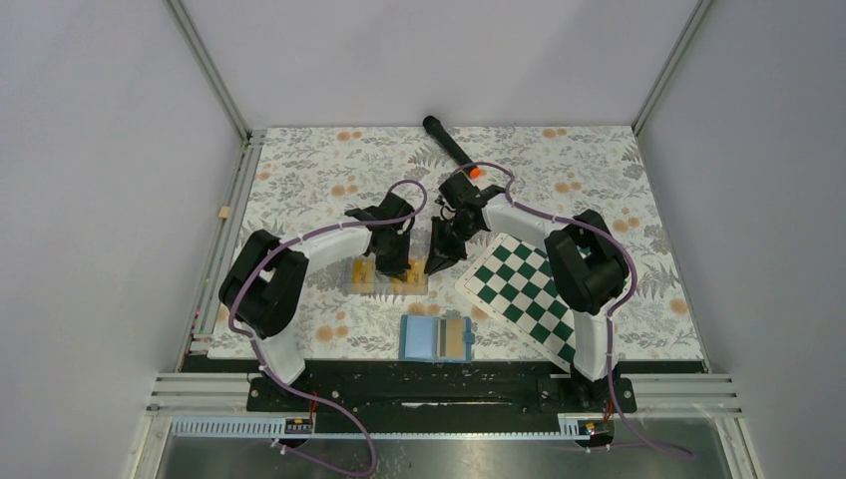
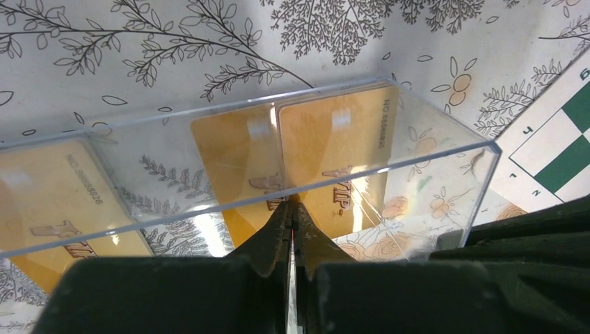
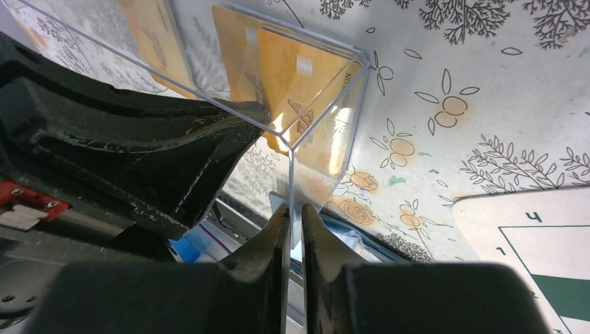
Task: Put the credit cards into the card holder
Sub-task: Pick up the credit card from the storage box.
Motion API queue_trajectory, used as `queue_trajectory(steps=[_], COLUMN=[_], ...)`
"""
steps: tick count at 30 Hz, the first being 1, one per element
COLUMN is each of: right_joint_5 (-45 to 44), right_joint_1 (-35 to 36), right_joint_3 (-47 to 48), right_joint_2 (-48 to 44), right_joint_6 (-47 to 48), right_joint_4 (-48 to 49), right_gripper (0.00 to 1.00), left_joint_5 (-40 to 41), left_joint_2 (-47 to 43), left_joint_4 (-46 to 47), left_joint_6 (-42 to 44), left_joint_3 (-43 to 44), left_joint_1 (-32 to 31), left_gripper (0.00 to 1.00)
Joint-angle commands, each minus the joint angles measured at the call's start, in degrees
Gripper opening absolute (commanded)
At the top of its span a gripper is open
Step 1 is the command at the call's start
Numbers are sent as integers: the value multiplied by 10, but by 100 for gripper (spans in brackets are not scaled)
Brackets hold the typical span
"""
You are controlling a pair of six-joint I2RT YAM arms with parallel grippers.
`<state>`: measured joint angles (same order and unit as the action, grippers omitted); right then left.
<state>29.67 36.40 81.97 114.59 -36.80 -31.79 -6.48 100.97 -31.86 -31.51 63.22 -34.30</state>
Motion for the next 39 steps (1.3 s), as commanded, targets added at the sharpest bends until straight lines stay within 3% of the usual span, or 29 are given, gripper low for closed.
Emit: queue_trajectory(steps=[1, 11, 29, 34, 39], right_joint_5=[14, 22, 18, 19, 17], right_joint_1=[9, 8, 8, 8, 8], right_joint_3=[-8, -12, -19, -19, -18], right_joint_2=[-8, -10, -15, -15, -17], right_joint_6=[-6, -10, -8, -7, -6], right_joint_4=[17, 25, 25, 25, 24], right_gripper=[4, 3, 3, 3, 3], left_joint_5=[-41, 3, -34, -43, -43], left_joint_2=[-40, -27, -56, -32, -18], left_joint_4=[38, -20, 39, 38, 39], left_joint_6=[-10, 17, -14, -15, -18], left_joint_3=[26, 48, 19, 15, 11], left_joint_1=[-19, -32, -35, -34, -35], left_gripper=[0, 0, 0, 12, 13])
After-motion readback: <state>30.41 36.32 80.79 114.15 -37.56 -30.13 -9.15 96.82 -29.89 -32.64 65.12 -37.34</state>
